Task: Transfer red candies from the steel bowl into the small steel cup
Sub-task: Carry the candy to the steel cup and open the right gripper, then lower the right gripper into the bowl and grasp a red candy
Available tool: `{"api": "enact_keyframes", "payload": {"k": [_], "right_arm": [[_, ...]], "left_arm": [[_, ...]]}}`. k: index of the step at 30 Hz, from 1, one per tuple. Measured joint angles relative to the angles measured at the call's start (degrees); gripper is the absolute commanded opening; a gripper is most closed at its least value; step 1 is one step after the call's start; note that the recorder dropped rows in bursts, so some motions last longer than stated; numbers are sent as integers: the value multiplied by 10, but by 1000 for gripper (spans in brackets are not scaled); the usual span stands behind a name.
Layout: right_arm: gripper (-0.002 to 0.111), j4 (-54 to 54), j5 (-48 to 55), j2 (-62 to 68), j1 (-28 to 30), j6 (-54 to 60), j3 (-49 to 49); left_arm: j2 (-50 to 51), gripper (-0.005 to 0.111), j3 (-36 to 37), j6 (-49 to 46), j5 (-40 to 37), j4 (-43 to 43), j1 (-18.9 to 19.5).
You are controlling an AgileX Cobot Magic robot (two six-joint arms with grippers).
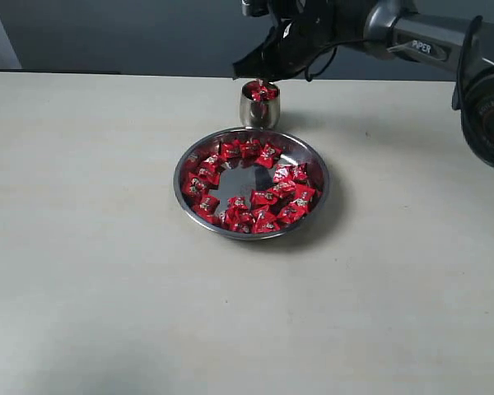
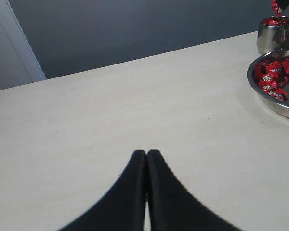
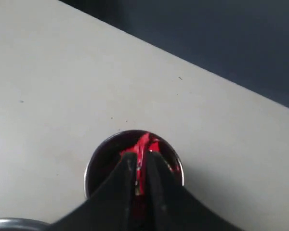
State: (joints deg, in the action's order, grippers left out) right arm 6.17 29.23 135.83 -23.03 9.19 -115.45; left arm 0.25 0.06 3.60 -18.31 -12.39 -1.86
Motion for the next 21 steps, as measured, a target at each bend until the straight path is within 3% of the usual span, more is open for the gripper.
{"api": "enact_keyframes", "payload": {"k": [3,11,15,21], "right_arm": [[27,3,-9,0,0,0,0],[28,22,8,-2,1,0,0],[28,57,94,-22,-2,9,0],[28,94,251,-43,-25,113,0]], "left_arm": [[0,0,0,0,0,0,0],[0,0,0,0,0,0,0],[0,0,0,0,0,0,0],[0,0,0,0,0,0,0]]}}
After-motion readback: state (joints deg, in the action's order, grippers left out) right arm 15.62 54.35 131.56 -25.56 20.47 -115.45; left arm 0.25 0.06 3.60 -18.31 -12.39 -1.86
